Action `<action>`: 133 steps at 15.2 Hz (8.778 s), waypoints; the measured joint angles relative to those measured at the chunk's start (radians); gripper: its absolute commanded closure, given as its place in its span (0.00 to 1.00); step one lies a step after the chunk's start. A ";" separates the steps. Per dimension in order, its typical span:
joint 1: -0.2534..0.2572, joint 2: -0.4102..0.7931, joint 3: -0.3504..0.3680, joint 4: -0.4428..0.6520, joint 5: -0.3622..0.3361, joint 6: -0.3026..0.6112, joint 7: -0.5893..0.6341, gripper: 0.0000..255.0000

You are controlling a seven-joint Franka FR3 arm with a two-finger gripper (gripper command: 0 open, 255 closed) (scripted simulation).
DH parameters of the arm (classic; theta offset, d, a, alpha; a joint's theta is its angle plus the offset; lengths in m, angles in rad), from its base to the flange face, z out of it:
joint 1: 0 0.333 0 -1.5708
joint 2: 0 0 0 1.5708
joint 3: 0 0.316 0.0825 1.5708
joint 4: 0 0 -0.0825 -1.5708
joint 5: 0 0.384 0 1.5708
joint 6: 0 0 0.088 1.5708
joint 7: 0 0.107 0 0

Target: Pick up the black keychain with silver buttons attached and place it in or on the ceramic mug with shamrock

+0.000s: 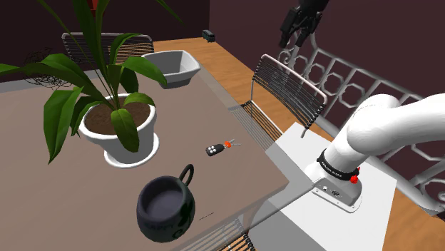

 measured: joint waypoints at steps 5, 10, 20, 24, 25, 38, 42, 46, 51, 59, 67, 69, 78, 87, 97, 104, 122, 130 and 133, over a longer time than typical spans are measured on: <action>0.053 0.047 0.029 -0.028 0.012 0.070 -0.056 0.00; 0.138 0.107 0.076 -0.100 0.028 0.197 -0.151 0.00; 0.302 0.280 0.177 -0.192 0.050 0.446 -0.338 0.00; 0.361 0.357 0.216 -0.224 0.050 0.546 -0.414 0.00; 0.376 0.371 0.227 -0.231 0.050 0.567 -0.430 0.00; 0.435 0.551 0.300 -0.295 0.032 0.802 -0.485 0.00; 0.434 0.557 0.301 -0.295 0.030 0.808 -0.484 0.00; 0.436 0.556 0.302 -0.294 0.032 0.808 -0.484 1.00; 0.435 0.556 0.301 -0.293 0.031 0.807 -0.485 1.00; 0.437 0.512 0.292 -0.272 0.037 0.742 -0.493 1.00; 0.441 0.443 0.278 -0.218 0.042 0.619 -0.501 1.00; 0.442 0.427 0.275 -0.202 0.043 0.587 -0.502 1.00; 0.442 0.378 0.263 -0.114 0.041 0.450 -0.502 1.00; 0.440 0.346 0.251 -0.019 0.036 0.324 -0.504 1.00; 0.486 0.533 0.421 0.188 0.026 0.311 -0.275 1.00; 0.519 0.750 0.543 0.414 -0.065 0.288 -0.077 1.00; 0.549 0.888 0.581 0.359 -0.151 0.458 0.033 1.00; 0.550 0.893 0.581 0.357 -0.155 0.464 0.036 0.00; 0.550 0.893 0.581 0.357 -0.155 0.464 0.036 0.00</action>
